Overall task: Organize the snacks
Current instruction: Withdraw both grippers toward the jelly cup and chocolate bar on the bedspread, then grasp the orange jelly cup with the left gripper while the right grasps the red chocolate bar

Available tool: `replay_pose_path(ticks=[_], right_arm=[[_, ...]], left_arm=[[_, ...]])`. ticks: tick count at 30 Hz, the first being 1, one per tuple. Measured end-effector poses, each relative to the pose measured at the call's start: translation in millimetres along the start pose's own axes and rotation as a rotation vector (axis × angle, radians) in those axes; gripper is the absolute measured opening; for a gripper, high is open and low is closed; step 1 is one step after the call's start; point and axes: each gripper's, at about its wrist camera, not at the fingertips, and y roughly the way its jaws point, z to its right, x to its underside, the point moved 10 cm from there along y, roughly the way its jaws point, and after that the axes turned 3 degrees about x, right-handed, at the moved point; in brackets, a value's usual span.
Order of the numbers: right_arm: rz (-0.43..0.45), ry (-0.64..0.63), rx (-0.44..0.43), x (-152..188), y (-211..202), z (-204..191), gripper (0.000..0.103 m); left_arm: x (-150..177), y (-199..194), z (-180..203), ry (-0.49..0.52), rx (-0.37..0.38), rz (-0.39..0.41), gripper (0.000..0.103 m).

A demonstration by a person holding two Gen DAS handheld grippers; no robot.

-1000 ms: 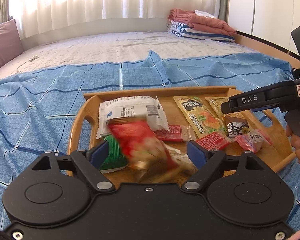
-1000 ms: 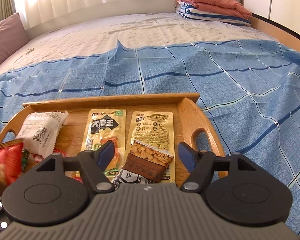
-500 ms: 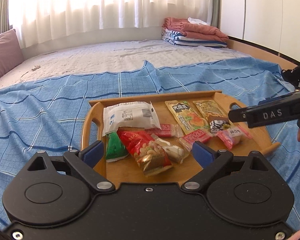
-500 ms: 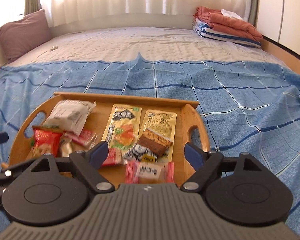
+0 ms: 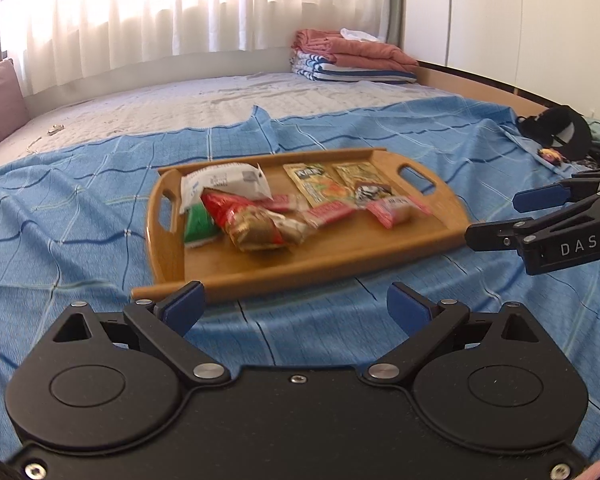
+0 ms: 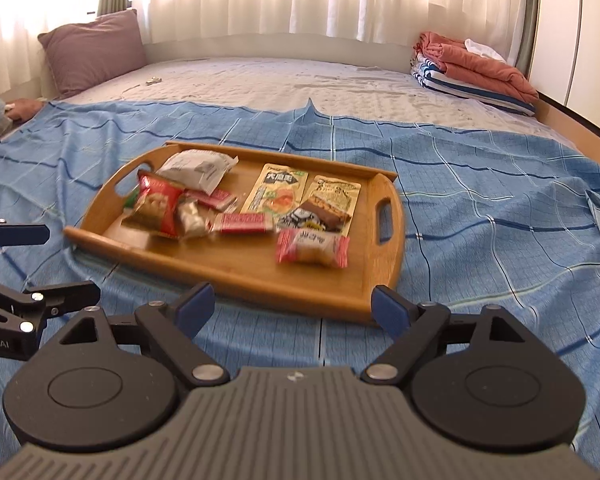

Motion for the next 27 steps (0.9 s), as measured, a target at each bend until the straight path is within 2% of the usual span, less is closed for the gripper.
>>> replay_pose_path(ticks=[6, 12, 16, 17, 20, 21, 23, 27], right_arm=[[0.007, -0.048, 0.009, 30.2, -25.8, -4.0, 0.091], [0.018, -0.112, 0.014, 56.1, -47.9, -7.6, 0.093], [0.024, -0.150, 0.011, 71.4, -60.5, -9.8, 0.094], [0.024, -0.161, 0.010, 75.4, -62.8, -10.6, 0.095], [0.020, -0.199, 0.007, 87.7, -67.1, -14.5, 0.095], [0.017, -0.212, 0.006, 91.4, -67.7, -15.5, 0.095], [0.011, -0.237, 0.002, 98.6, -68.6, -17.9, 0.095], [0.007, -0.273, -0.015, 109.2, -68.1, -25.4, 0.095]], left_arm=[[25.5, -23.0, 24.0, 0.018, 0.037, -0.002, 0.097], [39.7, -42.2, 49.7, 0.072, 0.074, 0.011, 0.098], [50.4, -49.1, 65.1, 0.072, 0.110, 0.006, 0.097], [53.6, -49.9, 69.0, 0.070, 0.123, 0.002, 0.092], [65.4, -47.4, 80.1, 0.048, 0.167, -0.050, 0.067], [68.1, -46.3, 83.2, 0.027, 0.190, -0.059, 0.065], [71.1, -44.8, 89.5, -0.002, 0.232, -0.077, 0.053], [74.5, -41.4, 102.7, 0.008, 0.258, -0.087, 0.051]])
